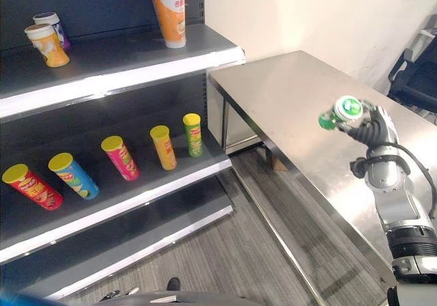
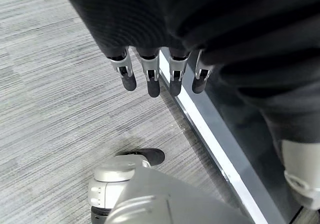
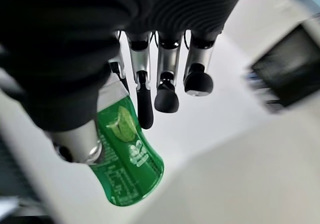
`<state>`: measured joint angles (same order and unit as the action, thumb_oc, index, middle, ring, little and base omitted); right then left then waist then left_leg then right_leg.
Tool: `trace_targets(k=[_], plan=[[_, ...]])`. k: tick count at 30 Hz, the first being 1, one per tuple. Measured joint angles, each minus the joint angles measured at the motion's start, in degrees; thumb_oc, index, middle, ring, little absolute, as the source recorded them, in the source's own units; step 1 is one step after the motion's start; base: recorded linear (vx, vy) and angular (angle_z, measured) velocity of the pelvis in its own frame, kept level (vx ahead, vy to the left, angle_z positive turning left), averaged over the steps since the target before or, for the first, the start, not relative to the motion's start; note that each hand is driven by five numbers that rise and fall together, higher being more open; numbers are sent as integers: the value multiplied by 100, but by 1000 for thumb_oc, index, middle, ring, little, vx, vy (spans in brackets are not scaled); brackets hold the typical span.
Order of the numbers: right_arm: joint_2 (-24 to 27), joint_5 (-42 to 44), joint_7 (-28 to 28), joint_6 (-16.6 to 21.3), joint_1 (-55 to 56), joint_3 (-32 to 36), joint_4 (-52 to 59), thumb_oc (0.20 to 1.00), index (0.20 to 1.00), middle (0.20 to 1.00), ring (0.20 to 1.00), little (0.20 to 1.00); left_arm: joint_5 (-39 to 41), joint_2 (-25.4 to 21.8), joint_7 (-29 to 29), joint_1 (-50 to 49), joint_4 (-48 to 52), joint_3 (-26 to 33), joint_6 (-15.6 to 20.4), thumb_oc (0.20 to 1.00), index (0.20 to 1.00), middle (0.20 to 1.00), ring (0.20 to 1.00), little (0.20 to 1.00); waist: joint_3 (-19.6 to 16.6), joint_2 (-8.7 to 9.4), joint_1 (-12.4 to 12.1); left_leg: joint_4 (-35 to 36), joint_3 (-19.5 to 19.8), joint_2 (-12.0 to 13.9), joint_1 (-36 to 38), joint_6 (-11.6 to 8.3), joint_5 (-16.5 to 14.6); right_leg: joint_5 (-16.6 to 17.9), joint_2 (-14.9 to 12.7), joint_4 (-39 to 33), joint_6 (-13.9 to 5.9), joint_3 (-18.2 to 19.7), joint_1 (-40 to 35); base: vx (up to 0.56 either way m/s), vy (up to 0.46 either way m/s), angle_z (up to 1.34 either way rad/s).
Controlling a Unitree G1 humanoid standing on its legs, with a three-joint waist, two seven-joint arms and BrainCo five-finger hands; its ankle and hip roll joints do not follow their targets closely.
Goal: Put the goods on the table back onto the shelves and tidy them up.
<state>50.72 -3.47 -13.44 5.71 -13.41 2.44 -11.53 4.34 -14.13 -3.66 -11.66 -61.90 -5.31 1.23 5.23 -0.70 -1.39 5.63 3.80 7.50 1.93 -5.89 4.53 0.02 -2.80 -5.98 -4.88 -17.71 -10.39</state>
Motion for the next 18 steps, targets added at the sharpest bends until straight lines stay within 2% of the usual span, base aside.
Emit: trace_targets(k=[3,5,6,8,9,10,11,12,13,14,18], plan=[[20,0,20,93,-14,11,610,200,200,200,200,200,18,51,2,20,6,101,9,1000,1000,1000,1000,1000,32,-3,-35,-1,16,34,-90,-13,7,-14,50,0,36,-93,41,-107,-14,19],[231,22,26,131,-6,15,1040,200,200,200,200,200,126,106,6,77,44,43,4,1000,1000,1000,1000,1000,76,1,-47,-216,11,-4,-430,-33,156,37,76,31,101,-456,83,-159,29,75],[462,29,42,269,-82,82,1267,200,200,200,200,200,164,178,15,199,35,-9,2,1000,1000,1000,1000,1000,111,-22,-70,-176,-408,95,-593,41,64,63,-6,34,123,-783,109,-116,42,116],[513,130,57,257,-154,164,1500,200,200,200,200,200,164,165,22,339,46,-8,-5,1000,1000,1000,1000,1000,177,146,-2,-447,-1751,335,-774,82,-31,63,-245,35,120,-1204,91,-29,77,114],[507,132,112,302,-277,170,1586,200,200,200,200,200,162,161,24,362,46,-5,-10,1000,1000,1000,1000,1000,193,197,-72,-465,-2081,362,-753,61,-21,76,-351,34,94,-1266,102,20,88,76],[467,140,188,306,-433,171,1660,200,200,200,200,200,158,167,30,325,39,0,-13,1000,1000,1000,1000,1000,184,167,-176,-408,-2092,406,-653,42,-19,91,-400,35,46,-1346,84,55,103,53],[394,219,225,307,-543,168,1776,200,200,200,200,200,156,170,34,284,30,3,-44,1000,1000,1000,1000,1000,163,104,-170,-317,-2035,399,-488,47,-16,92,-402,37,-24,-1385,31,52,99,44],[397,244,254,335,-590,178,1865,200,200,200,200,200,154,164,34,225,21,3,-61,1000,1000,1000,1000,1000,154,6,-177,-183,-2006,392,-343,65,145,69,-377,38,-121,-1451,-62,93,186,53],[262,347,319,358,-657,89,1978,200,200,200,200,200,145,57,18,228,-111,8,-65,1000,1000,1000,1000,1000,160,128,-234,-143,-1953,199,-269,90,274,81,-547,37,-238,-1524,-207,68,141,47],[189,396,393,383,-753,61,2074,200,200,200,200,200,138,0,15,228,-155,21,-73,1000,1000,1000,1000,1000,157,234,-262,-77,-1916,57,-250,110,275,85,-665,37,-294,-1533,-232,77,188,45],[-47,698,474,475,-1207,42,2191,200,200,200,200,200,100,-152,15,371,-195,5,-77,1000,1000,1000,1000,1000,148,553,-361,-61,-1760,-269,-282,272,305,82,-976,135,-299,-1480,-236,59,139,36]])
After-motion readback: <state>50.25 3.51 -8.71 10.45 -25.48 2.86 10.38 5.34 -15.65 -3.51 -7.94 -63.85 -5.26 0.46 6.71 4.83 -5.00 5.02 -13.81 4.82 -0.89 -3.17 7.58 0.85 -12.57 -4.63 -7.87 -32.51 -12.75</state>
